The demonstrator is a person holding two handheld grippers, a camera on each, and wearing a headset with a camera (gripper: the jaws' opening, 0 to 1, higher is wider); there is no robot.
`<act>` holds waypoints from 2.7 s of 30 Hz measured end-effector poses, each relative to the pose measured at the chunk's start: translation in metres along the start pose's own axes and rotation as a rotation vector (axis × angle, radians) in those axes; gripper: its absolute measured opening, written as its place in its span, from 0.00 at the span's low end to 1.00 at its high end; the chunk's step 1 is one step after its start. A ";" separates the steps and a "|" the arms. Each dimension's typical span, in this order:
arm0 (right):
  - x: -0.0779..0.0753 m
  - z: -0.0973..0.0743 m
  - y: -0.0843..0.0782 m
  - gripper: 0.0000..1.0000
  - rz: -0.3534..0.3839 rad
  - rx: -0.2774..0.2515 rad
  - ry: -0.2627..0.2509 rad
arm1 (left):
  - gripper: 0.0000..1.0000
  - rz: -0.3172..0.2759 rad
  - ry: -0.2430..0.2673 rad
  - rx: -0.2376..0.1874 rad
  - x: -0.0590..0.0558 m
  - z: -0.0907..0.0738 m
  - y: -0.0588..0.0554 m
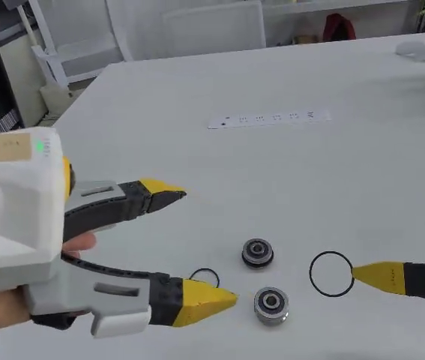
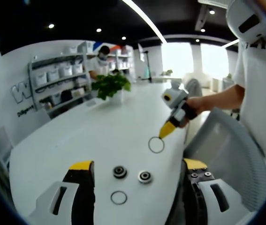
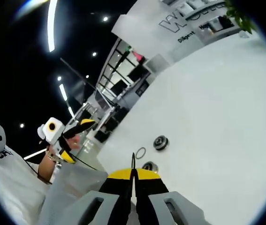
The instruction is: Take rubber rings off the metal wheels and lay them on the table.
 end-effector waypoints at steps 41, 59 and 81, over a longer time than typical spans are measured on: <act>0.048 0.028 0.045 0.00 -0.134 0.018 -0.017 | 1.00 -0.202 0.187 -0.018 0.021 -0.083 -0.077; 0.070 0.072 0.049 0.00 -0.184 0.085 -0.008 | 1.00 -0.234 0.186 -0.035 0.022 -0.101 -0.102; 0.065 0.126 0.041 0.00 -0.244 0.257 -0.048 | 1.00 -0.264 0.176 -0.080 0.043 -0.105 -0.118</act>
Point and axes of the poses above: the centre of the closed fingertips' face, and the gripper's own axes: z roughly forward along the fingers, x roughly to its left, y roughly out of its top, the point moved 4 cm from there along -z, roughly backward along the fingers, and after that the axes turned 12 degrees about x, right-handed, at the moved point
